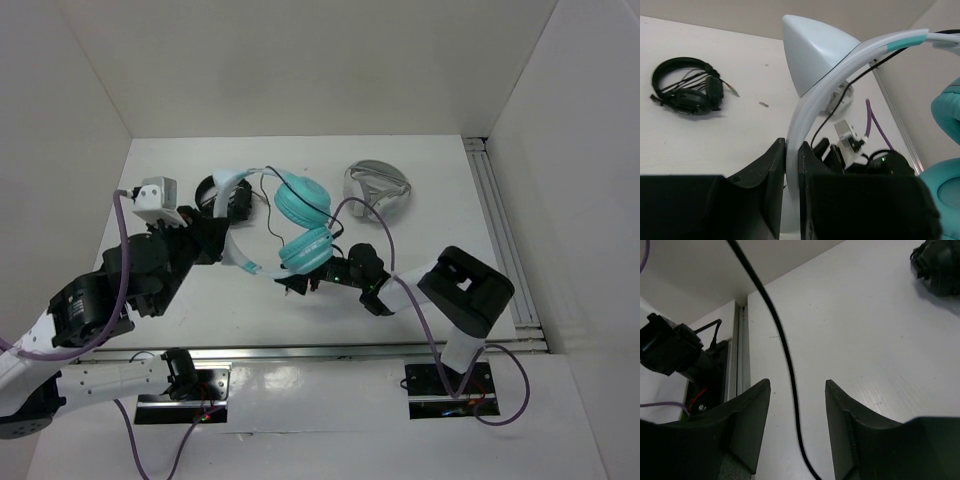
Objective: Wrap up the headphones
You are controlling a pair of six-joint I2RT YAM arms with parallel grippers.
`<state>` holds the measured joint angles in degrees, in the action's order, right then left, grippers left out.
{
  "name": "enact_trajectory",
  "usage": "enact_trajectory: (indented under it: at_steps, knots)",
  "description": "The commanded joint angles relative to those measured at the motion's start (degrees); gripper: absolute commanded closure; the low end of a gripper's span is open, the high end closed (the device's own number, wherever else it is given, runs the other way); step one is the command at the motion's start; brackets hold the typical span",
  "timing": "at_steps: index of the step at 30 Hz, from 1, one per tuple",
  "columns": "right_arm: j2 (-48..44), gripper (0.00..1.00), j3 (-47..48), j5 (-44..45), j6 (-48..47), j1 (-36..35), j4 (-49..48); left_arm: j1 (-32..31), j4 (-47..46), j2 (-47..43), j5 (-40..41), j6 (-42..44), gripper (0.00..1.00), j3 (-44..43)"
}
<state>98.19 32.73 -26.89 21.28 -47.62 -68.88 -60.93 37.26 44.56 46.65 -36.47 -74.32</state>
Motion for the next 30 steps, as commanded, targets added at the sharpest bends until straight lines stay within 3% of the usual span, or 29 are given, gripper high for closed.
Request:
enact_trajectory:
  at_steps: [1,4,6,10,14,19,25,30]
  knots:
    - [2.44,0.46,-1.62,-1.49,2.36,-1.08,-11.35,-0.16,-7.81,2.27,10.29,-4.31,1.00,-4.24]
    - [5.16,0.63,-3.02,-1.49,3.76,-1.69,-15.03,-0.16,-6.58,4.83,13.63,-3.61,1.00,-6.88]
    - [7.26,0.84,-3.55,-2.11,4.55,-1.69,-17.67,-0.16,-4.75,6.59,14.69,-4.92,1.00,-7.67]
    - [8.33,0.98,-3.02,-1.58,4.56,-1.69,-18.22,-0.16,-4.74,7.12,16.09,-4.93,1.00,-7.68]
    - [5.27,1.00,-3.02,1.22,3.08,-2.83,-11.84,-0.16,0.61,8.53,23.29,-9.58,1.00,-8.81]
    - [-4.48,1.00,-8.29,13.61,-1.49,-12.31,-4.34,5.88,3.43,10.37,27.96,-12.31,1.00,-8.21]
    - [-21.09,1.00,-8.92,35.31,-10.37,-31.00,15.94,19.06,3.44,12.22,22.00,-12.93,1.00,-5.58]
    - [-29.71,1.00,-0.50,44.64,-17.91,-38.51,35.43,24.80,3.44,14.76,13.84,-10.04,1.00,-2.85]
